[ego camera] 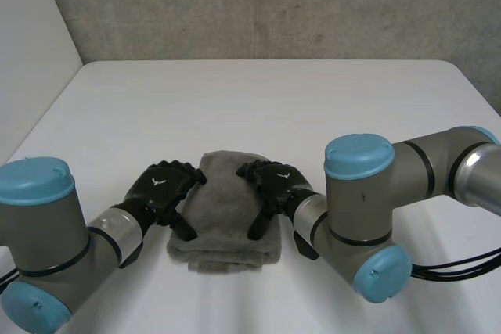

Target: Fold the towel.

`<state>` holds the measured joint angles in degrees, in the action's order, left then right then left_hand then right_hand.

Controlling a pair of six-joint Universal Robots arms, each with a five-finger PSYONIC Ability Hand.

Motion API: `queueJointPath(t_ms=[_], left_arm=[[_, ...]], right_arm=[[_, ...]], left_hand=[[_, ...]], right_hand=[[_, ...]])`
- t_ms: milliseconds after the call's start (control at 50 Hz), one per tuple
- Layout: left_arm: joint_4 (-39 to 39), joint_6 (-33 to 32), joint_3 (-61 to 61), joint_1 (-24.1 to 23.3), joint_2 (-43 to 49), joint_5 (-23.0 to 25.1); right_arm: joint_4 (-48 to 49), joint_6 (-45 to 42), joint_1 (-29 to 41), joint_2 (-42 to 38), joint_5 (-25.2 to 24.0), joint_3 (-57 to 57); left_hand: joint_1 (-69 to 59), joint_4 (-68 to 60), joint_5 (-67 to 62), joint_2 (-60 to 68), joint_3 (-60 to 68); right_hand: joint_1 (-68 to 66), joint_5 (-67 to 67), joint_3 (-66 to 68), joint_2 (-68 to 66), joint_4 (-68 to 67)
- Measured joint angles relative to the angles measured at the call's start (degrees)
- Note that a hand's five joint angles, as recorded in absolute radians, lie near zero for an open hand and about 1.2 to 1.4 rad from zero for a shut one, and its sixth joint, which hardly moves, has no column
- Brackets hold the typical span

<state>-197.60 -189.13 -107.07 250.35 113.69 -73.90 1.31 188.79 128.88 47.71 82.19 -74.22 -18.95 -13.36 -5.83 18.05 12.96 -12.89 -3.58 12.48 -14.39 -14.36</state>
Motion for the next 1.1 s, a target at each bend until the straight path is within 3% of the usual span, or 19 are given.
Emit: queueJointPath(t_ms=[360, 620, 840, 1100], left_arm=[[-0.25, -0.17, -1.99, -0.60, -0.48, -0.63], [0.24, 0.18, 1.86, -0.10, -11.28, -5.02], [2.35, 4.32, 11.93, -1.01, -21.94, -8.89], [12.28, 11.37, 21.63, -1.19, -20.01, -12.34]], right_arm=[[-0.65, -8.65, 0.58, -2.13, 0.03, 1.90], [-0.44, -9.60, -2.18, 15.06, 1.02, -3.63], [-0.37, -11.06, -9.14, 30.14, 6.98, -6.33], [-0.62, -12.91, -15.70, 36.17, 13.14, -7.40]], left_hand=[[1.91, 0.00, 0.01, 0.00, 0.00], [3.26, 0.00, 2.06, -2.33, 0.00], [3.47, 0.00, 2.29, -2.82, 0.00], [3.47, 0.00, 2.29, -3.01, 0.00]], right_hand=[[1.41, 0.22, 0.00, 0.16, 0.00], [1.41, 0.23, 0.00, 0.16, 0.00], [1.41, 0.23, 0.00, 0.16, 0.00], [1.41, 0.23, 0.00, 0.16, 0.00]])
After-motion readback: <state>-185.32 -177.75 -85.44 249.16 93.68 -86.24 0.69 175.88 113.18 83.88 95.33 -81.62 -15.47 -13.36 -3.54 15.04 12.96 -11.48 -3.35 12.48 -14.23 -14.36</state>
